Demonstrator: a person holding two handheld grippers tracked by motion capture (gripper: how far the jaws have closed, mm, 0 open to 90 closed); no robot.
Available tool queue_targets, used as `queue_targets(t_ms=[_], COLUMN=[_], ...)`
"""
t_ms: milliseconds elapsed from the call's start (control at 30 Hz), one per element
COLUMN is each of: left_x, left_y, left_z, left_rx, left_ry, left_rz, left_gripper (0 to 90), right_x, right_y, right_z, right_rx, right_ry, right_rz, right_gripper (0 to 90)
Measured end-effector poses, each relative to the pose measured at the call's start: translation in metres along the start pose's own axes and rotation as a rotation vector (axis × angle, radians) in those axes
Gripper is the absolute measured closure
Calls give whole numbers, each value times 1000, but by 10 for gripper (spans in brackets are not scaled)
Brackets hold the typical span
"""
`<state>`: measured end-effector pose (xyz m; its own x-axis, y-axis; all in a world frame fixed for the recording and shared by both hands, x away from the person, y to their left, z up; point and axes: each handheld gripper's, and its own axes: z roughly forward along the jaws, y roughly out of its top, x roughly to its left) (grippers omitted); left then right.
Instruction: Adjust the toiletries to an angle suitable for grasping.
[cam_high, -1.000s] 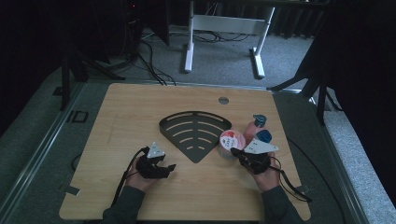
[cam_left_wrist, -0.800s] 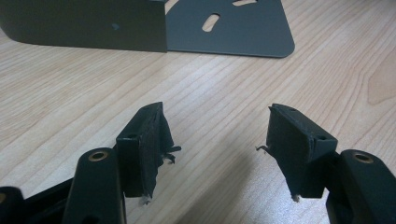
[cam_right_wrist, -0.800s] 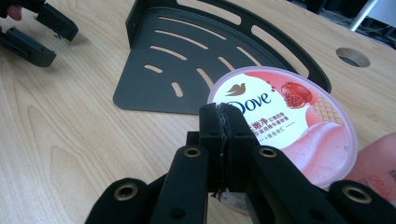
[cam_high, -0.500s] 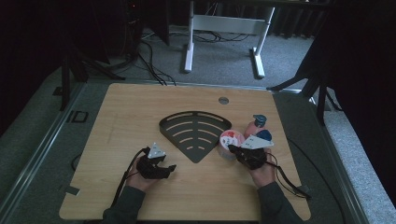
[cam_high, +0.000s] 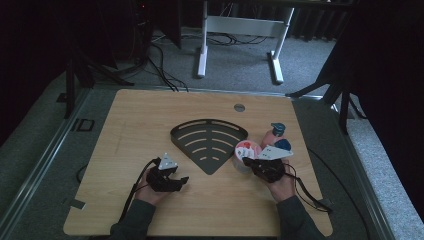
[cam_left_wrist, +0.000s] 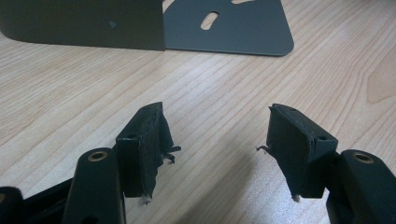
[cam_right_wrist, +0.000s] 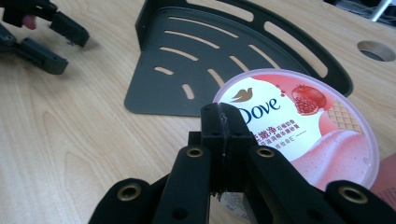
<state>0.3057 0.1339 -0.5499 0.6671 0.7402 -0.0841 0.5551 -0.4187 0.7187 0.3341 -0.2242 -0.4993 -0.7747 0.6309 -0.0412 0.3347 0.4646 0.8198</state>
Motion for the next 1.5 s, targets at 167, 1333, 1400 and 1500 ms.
queue_targets(t_ms=[167, 1333, 1400, 1500], left_x=[0, -1, -3, -5], left_y=[0, 19, 24, 30], left_z=[0, 3, 5, 8], left_rx=[-3, -17, -12, -7], left_ry=[1, -26, -29, -37], left_rz=[0, -8, -2, 8], left_gripper=[369, 372, 372, 378], right_x=[6, 52, 53, 52], right_y=[-1, 1, 1, 2], right_z=[0, 0, 0, -1], right_rx=[6, 5, 8, 16], right_ry=[17, 165, 164, 167], right_rz=[-12, -85, -90, -97], right_gripper=[896, 896, 894, 894])
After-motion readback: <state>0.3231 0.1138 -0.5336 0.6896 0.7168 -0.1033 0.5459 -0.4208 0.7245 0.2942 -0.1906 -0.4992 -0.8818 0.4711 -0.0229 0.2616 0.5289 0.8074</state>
